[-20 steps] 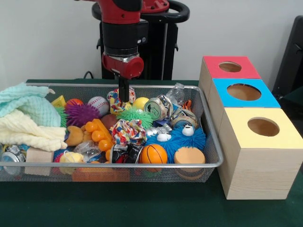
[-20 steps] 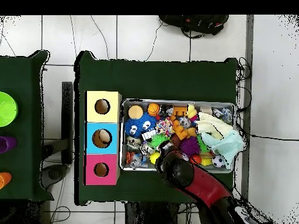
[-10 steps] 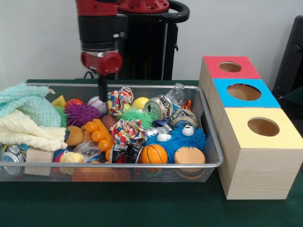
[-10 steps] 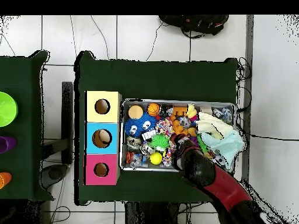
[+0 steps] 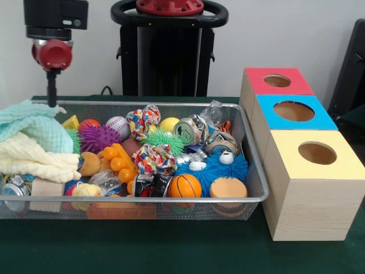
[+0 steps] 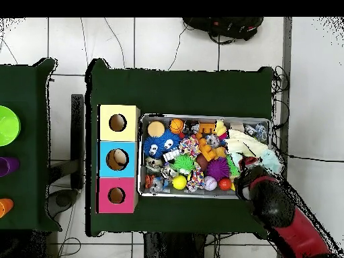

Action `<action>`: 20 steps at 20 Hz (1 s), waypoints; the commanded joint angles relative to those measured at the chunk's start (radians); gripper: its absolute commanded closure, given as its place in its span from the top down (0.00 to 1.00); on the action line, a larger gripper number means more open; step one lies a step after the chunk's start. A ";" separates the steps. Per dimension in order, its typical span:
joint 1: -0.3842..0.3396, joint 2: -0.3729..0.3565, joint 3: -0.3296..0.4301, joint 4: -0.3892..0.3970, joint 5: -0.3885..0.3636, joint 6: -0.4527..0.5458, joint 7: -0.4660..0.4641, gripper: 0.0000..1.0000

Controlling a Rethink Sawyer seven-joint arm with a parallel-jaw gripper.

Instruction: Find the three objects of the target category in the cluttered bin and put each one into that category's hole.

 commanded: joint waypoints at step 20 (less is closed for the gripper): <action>0.166 0.106 0.014 -0.110 0.029 -0.066 0.169 1.00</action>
